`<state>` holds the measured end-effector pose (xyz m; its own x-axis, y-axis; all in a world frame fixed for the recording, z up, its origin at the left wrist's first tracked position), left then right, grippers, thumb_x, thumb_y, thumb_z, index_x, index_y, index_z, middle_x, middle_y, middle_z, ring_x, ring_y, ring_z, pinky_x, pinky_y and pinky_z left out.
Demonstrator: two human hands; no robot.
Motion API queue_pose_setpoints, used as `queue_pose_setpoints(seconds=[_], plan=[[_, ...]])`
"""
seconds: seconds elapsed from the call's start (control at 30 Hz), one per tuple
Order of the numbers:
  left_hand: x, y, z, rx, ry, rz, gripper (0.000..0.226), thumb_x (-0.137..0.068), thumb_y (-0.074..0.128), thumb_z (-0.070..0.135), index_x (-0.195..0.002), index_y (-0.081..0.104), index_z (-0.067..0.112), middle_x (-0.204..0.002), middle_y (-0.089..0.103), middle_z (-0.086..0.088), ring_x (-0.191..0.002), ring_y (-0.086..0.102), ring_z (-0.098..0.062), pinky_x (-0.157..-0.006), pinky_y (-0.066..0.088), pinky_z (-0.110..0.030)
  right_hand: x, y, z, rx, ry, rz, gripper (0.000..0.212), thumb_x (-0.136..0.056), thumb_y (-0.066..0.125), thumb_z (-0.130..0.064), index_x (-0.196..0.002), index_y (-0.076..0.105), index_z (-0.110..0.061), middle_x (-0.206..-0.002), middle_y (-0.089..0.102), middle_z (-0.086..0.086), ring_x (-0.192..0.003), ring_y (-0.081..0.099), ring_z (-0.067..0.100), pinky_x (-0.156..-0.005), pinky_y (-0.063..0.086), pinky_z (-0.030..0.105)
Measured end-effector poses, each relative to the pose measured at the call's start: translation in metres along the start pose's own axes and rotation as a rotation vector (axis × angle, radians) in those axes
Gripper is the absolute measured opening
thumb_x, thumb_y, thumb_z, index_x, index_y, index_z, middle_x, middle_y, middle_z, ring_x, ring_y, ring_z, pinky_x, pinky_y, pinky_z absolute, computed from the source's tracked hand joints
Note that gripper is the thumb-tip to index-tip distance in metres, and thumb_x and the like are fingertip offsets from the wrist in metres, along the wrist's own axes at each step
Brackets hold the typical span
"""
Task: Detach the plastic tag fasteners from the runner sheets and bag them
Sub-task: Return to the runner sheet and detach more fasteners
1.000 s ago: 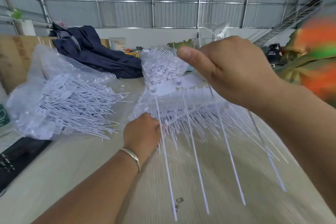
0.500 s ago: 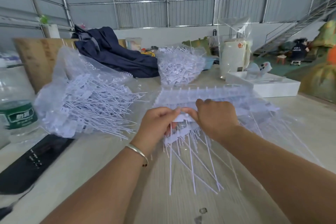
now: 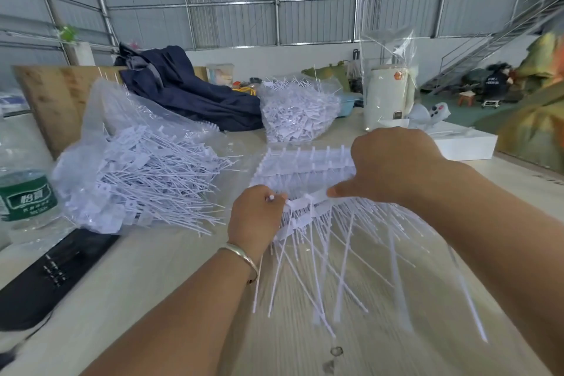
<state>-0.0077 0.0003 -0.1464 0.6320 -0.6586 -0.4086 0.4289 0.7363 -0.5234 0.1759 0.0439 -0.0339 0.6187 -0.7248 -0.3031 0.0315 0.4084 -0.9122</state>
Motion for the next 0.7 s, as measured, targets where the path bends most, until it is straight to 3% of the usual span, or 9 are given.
queue_pose_setpoints(seconds=[0.17, 0.23, 0.3, 0.33, 0.47, 0.53, 0.6, 0.7], plan=[[-0.003, -0.01, -0.013, -0.088, -0.039, -0.002, 0.032, -0.09, 0.059, 0.025, -0.077, 0.067, -0.003, -0.076, 0.064, -0.016, -0.076, 0.059, -0.029, -0.06, 0.035, -0.033, 0.009, -0.019, 0.0, 0.161, -0.026, 0.073, 0.06, -0.076, 0.053, -0.078, -0.071, 0.046, -0.019, -0.068, 0.049, -0.005, -0.057, 0.043, 0.013, -0.049, 0.023, 0.024], [-0.003, -0.013, -0.013, -0.036, -0.034, 0.001, 0.034, -0.09, 0.06, 0.025, -0.077, 0.065, -0.005, -0.076, 0.062, -0.018, -0.074, 0.059, -0.03, -0.063, 0.038, -0.034, 0.007, -0.027, 0.008, 0.157, -0.025, 0.139, 0.06, -0.075, 0.055, -0.077, -0.069, 0.044, -0.019, -0.066, 0.049, -0.004, -0.056, 0.044, 0.014, -0.052, 0.03, 0.025], [-0.001, -0.012, -0.009, 0.023, -0.028, 0.002, 0.036, -0.091, 0.06, 0.025, -0.075, 0.061, -0.007, -0.068, 0.054, -0.016, -0.066, 0.053, -0.03, -0.062, 0.038, -0.035, 0.0, -0.027, 0.017, 0.182, -0.027, 0.176, 0.057, -0.077, 0.055, -0.075, -0.067, 0.041, -0.02, -0.065, 0.049, -0.005, -0.062, 0.049, 0.017, -0.08, 0.041, 0.032], [0.0, -0.01, -0.008, 0.039, -0.032, -0.004, 0.037, -0.091, 0.06, 0.026, -0.075, 0.058, -0.008, -0.066, 0.051, -0.014, -0.063, 0.05, -0.027, -0.06, 0.037, -0.034, -0.003, -0.023, 0.021, 0.208, -0.02, 0.191, 0.056, -0.077, 0.056, -0.074, -0.068, 0.042, -0.021, -0.064, 0.05, -0.005, -0.064, 0.05, 0.018, -0.092, 0.035, 0.037], [0.001, -0.007, -0.007, 0.005, -0.036, -0.008, 0.039, -0.092, 0.058, 0.027, -0.078, 0.057, -0.009, -0.069, 0.051, -0.013, -0.063, 0.046, -0.022, -0.057, 0.034, -0.032, -0.012, 0.001, 0.034, 0.274, 0.067, 0.23, 0.057, -0.072, 0.055, -0.079, -0.081, 0.058, -0.024, -0.064, 0.05, -0.007, -0.066, 0.049, 0.017, -0.098, 0.028, 0.044], [0.001, -0.006, -0.009, -0.029, -0.045, -0.009, 0.038, -0.093, 0.057, 0.027, -0.074, 0.056, -0.007, -0.067, 0.051, -0.01, -0.063, 0.046, -0.021, -0.054, 0.031, -0.029, -0.014, 0.022, 0.041, 0.249, 0.148, 0.168, 0.068, -0.068, 0.047, -0.088, -0.088, 0.061, -0.025, -0.075, 0.052, -0.005, -0.081, 0.053, 0.02, -0.099, 0.029, 0.047], [0.0, -0.005, -0.013, -0.055, -0.071, -0.01, 0.038, -0.093, 0.057, 0.026, -0.063, 0.053, 0.003, -0.059, 0.049, -0.003, -0.06, 0.047, -0.02, -0.051, 0.03, -0.027, -0.014, 0.043, 0.05, 0.206, 0.206, 0.04, 0.079, -0.062, 0.032, -0.096, -0.079, 0.056, -0.023, -0.079, 0.057, -0.005, -0.09, 0.056, 0.021, -0.104, 0.026, 0.052], [-0.005, -0.009, -0.021, -0.084, -0.119, 0.011, 0.039, -0.092, 0.056, 0.022, -0.055, 0.046, 0.014, -0.055, 0.049, 0.0, -0.056, 0.048, -0.017, -0.049, 0.027, -0.027, -0.012, 0.06, 0.067, 0.092, 0.208, -0.086, 0.085, -0.049, 0.017, -0.101, -0.062, 0.049, -0.024, -0.061, 0.054, -0.009, -0.066, 0.051, 0.012, -0.106, 0.024, 0.052]])
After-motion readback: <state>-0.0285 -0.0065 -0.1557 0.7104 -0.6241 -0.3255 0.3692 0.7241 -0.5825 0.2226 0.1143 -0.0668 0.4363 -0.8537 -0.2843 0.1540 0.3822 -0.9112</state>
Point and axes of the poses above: each hand's wrist, its own x-axis away from the middle knuckle, its own y-axis out of the palm, z = x × y, the point moved 4 cm from there along -x, towards the middle knuckle
